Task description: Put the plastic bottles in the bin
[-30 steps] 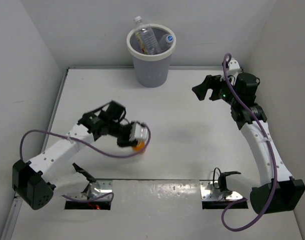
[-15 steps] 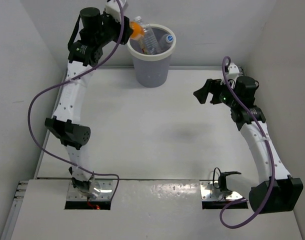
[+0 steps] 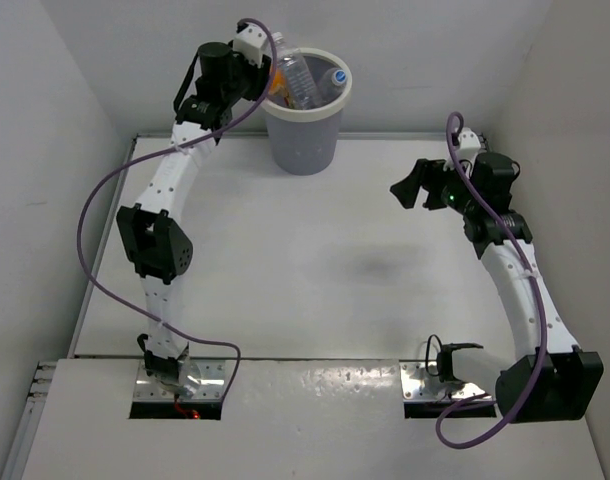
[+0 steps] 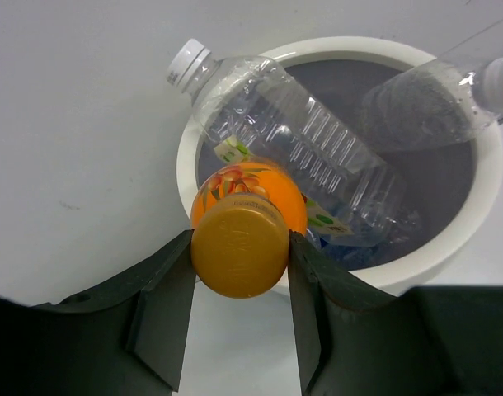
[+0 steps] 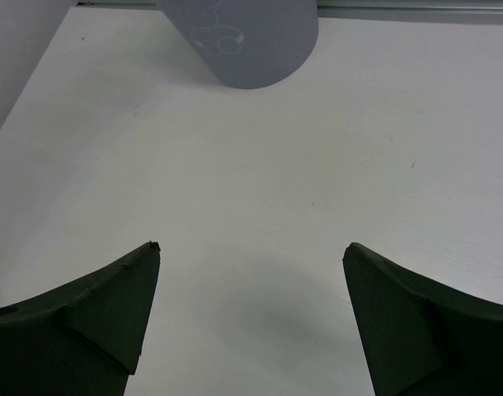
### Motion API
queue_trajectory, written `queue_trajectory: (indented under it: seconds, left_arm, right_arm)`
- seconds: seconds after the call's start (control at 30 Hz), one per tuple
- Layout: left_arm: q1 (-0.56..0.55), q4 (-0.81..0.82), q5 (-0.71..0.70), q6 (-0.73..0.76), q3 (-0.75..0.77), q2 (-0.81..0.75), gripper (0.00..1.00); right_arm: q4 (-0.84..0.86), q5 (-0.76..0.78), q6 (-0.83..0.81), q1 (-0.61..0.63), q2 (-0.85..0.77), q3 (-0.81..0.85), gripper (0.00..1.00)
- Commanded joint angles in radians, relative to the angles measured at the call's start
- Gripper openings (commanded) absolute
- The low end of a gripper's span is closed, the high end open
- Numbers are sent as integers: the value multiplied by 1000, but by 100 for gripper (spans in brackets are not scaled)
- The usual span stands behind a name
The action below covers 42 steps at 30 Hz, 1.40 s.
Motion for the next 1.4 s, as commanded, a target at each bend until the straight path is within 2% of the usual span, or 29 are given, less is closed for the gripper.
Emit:
queue_trajectory:
  seconds: [0.0,0.2,0.33,0.4,0.43,0.53,0.57,0.7,0.93,1.07,1.13,1.27,1.37]
  left_arm:
    - [-11,95,-26,37,64,9,0]
    - [-23,95,-17,64,64,64,0]
    - [-32,95,60,26,46,82,7]
    - [-41,95,69,26,37,82,17]
    - [-41,95,69,26,37,93,28]
    - [-51,86,69,26,37,102,45]
    - [-60,86,69,26,37,102,63]
    - [-71,74,54,35,27,93,100]
    - [-71,112,54,-42,107,24,100]
    - [-71,224,54,-115,116,-88,100]
    - [-71,224,23,-125,116,-147,100]
    - [-60,117,2,-125,84,-230,100]
    - [-34,-39,-8,-134,-37,-324,100]
  right_arm:
    - [20,-23,-2,-4,-9,-9,90]
    - [0,-23,-12,-35,-18,-15,90]
    - [-6,-25,-16,-38,-21,-21,90]
    - [-11,-27,-18,-38,-24,-21,90]
    - [-11,-28,-18,-39,-24,-22,90]
    - [-20,-36,-15,-39,-31,-21,90]
    - [-22,-37,-15,-41,-32,-21,90]
    - [-28,-43,-10,-41,-41,-30,90]
    - [-32,-48,1,-41,-55,-29,90]
    - [-31,-48,-4,-41,-60,-16,90]
    - [-34,-51,-2,-41,-57,-6,90]
    - [-36,-47,-7,-39,-58,11,91]
    - [-39,-36,-15,-39,-72,17,93]
